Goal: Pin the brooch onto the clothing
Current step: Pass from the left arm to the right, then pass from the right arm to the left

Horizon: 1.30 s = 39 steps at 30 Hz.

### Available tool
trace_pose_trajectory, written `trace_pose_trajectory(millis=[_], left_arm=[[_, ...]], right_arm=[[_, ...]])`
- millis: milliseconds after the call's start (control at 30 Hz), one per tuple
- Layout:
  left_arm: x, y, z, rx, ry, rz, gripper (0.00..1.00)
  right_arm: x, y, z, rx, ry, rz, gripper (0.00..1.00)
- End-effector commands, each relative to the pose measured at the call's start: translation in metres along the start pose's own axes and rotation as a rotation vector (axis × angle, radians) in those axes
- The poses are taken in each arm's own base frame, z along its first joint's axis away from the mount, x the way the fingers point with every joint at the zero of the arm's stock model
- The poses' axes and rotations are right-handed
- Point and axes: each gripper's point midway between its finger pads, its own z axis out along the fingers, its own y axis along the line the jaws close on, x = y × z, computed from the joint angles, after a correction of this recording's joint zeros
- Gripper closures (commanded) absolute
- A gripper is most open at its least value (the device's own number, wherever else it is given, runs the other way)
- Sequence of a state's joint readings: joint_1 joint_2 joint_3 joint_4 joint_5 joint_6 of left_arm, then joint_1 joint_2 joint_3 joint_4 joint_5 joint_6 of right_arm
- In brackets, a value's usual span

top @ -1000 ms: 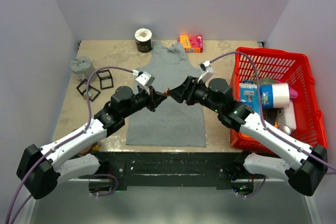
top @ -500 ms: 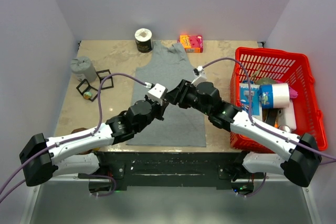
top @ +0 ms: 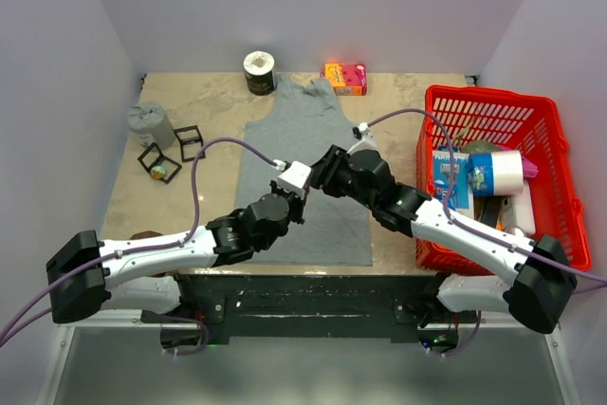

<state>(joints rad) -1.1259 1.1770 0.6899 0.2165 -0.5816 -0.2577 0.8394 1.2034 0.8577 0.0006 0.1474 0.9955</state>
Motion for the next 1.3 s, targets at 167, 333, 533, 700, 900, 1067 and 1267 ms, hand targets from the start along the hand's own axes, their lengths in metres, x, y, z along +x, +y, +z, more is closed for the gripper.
trace_pose_trajectory(millis=[167, 333, 533, 700, 900, 1067, 1267], left_arm=[[-0.024, -0.007, 0.004, -0.055, -0.073, 0.03, 1.0], [-0.023, -0.009, 0.004, -0.061, -0.073, 0.041, 1.0], [-0.022, -0.01, 0.006, -0.068, -0.063, 0.042, 1.0], [-0.03, -0.015, 0.005, -0.054, -0.048, 0.011, 0.84], [-0.036, -0.029, -0.005, 0.058, -0.031, -0.012, 0.32], [-0.048, -0.033, -0.025, 0.21, -0.026, -0.094, 0.16], [-0.064, -0.024, -0.038, 0.349, -0.015, -0.249, 0.15]], right_arm=[[0.0, -0.023, 0.006, 0.098, -0.039, -0.015, 0.66], [0.003, -0.028, 0.009, 0.123, -0.03, -0.036, 0.77], [0.005, -0.034, 0.01, 0.14, -0.03, -0.049, 1.0], [0.005, -0.04, 0.009, 0.151, -0.038, -0.064, 1.0], [-0.014, -0.033, -0.005, 0.093, -0.093, -0.125, 1.0], [-0.047, -0.018, -0.022, -0.051, -0.178, -0.146, 1.0], [-0.062, 0.0, -0.051, -0.215, -0.204, -0.269, 1.0]])
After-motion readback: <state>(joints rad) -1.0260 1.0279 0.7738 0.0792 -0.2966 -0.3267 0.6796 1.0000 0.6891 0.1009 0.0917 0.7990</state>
